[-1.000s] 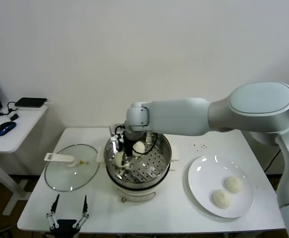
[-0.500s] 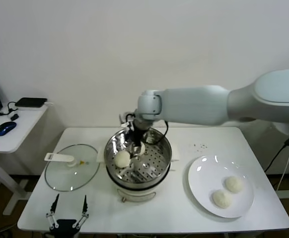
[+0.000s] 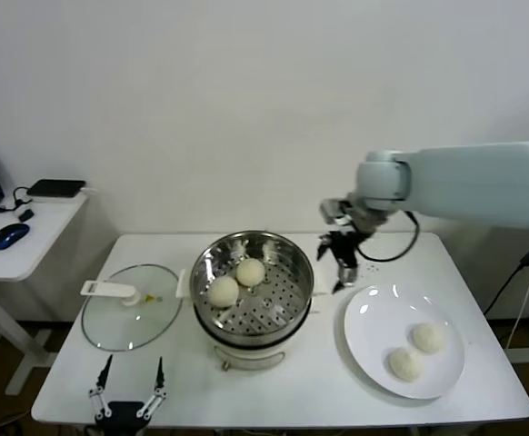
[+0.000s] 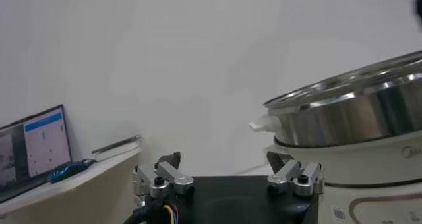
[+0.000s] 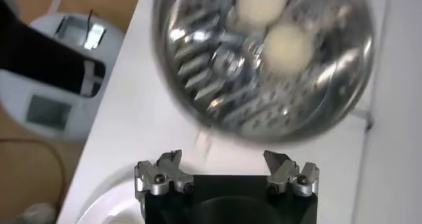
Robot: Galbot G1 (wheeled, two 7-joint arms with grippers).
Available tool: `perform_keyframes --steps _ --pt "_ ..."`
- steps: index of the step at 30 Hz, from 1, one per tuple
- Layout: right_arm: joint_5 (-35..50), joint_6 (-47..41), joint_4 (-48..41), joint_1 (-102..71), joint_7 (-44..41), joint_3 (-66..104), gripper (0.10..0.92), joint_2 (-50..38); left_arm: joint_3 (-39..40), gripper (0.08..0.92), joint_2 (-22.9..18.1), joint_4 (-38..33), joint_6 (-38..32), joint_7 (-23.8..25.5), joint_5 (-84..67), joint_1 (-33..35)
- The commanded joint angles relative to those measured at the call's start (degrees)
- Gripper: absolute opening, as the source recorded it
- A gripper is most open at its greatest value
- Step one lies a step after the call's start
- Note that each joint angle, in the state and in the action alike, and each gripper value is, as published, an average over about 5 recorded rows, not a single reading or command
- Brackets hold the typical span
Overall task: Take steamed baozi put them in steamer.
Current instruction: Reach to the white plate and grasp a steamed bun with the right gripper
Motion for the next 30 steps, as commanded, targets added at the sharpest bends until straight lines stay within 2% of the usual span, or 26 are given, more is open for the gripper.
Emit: perform_keyframes --steps 1,14,30 --pt "-11.9 0.0 6.0 -2.2 0.3 -7.4 0.823 -16.6 0.4 0.823 -0.3 0.4 -0.3 -0.2 0.7 0.2" --pt "-20.3 -2.5 1.3 -23.0 3.8 6.4 0.823 -23.0 0.0 0.823 -0.7 1.0 -0.4 -0.4 0.9 0.1" --pt "-21.9 -2.5 -2.6 -29.9 3.8 11.6 0.823 -20.1 -0.3 0.823 -1.3 1.6 -0.2 -0.4 1.2 -0.2"
